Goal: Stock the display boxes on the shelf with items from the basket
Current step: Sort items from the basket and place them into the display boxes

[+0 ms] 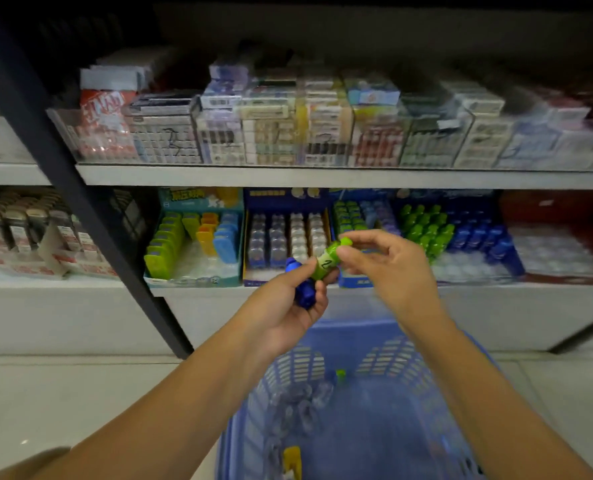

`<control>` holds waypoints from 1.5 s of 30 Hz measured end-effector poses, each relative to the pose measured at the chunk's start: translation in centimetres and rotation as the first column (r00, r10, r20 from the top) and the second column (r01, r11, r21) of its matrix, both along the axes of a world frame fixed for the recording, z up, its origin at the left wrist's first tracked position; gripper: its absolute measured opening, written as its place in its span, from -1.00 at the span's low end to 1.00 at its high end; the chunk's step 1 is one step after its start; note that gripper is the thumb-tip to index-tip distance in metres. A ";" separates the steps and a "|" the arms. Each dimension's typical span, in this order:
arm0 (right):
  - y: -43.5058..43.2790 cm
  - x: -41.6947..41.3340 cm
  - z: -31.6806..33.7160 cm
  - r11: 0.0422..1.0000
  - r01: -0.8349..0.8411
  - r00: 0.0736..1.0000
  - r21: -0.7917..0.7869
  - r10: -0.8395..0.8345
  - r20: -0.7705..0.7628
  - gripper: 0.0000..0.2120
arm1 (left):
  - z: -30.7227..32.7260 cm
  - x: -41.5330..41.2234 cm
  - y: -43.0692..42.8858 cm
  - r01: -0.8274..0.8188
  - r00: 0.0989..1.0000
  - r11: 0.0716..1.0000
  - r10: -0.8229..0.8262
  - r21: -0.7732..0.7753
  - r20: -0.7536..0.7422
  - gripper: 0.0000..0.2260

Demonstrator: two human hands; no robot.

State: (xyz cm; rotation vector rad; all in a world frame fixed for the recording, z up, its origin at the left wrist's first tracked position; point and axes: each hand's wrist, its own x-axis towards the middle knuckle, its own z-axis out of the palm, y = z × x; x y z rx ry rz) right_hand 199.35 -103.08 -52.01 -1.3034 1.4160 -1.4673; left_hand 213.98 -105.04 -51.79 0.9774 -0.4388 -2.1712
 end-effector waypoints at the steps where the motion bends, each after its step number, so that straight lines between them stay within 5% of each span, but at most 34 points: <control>1: 0.2 -1.3 0.2 1.000 0.008 1.000 -0.001 -0.008 -0.020 -0.86 | 0.0 -0.9 0.0 0.030 0.999 1.000 -0.030 -0.007 0.016 -0.84; 5: 0.9 -8.7 1.5 0.987 0.163 0.972 0.000 -0.161 -0.173 -0.87 | -0.6 -3.6 0.4 0.158 0.980 0.987 -0.155 -0.011 0.127 -0.87; 9: 0.7 -16.4 1.6 0.914 0.407 0.811 -0.007 -0.364 -0.458 -0.81 | -1.4 -4.5 0.7 0.205 0.961 0.979 -0.203 0.013 0.190 -0.89; 14: -1.6 -19.5 -0.4 0.908 0.407 0.740 0.098 -0.265 -0.618 -0.73 | -2.0 -4.2 0.3 0.217 0.949 0.976 -0.216 0.020 0.232 -0.85; 24: -5.5 -21.1 -1.2 0.846 0.366 0.838 0.387 -0.119 -0.532 -0.73 | -2.1 -3.5 -1.0 0.177 0.971 0.981 -0.186 0.075 0.147 -0.67; 29: -5.9 -21.7 -2.2 0.828 0.396 0.774 0.396 -0.069 -0.629 -0.68 | -2.1 -3.2 -1.3 0.192 0.973 0.976 -0.203 0.104 0.107 -0.58; 33: -5.9 -21.3 -2.6 0.838 0.363 0.818 0.408 -0.077 -0.570 -0.67 | -2.4 -2.9 -1.5 0.176 0.979 0.979 -0.186 0.106 0.086 -0.57; 41: -5.5 -19.4 -0.5 0.798 0.413 0.659 0.439 0.071 -0.749 -0.62 | -1.7 -2.7 -0.2 0.258 0.964 0.966 -0.258 0.016 0.066 -0.66; 44: -3.6 -17.4 0.2 0.867 0.437 0.563 0.241 -0.055 -0.824 -0.71 | -1.6 -2.7 0.2 0.291 0.957 0.956 -0.290 -0.046 0.028 -0.70; 45: -2.8 -16.2 0.5 0.898 0.403 0.619 0.176 -0.126 -0.775 -0.78 | -1.7 -2.7 0.3 0.296 0.955 0.953 -0.295 -0.069 0.026 -0.71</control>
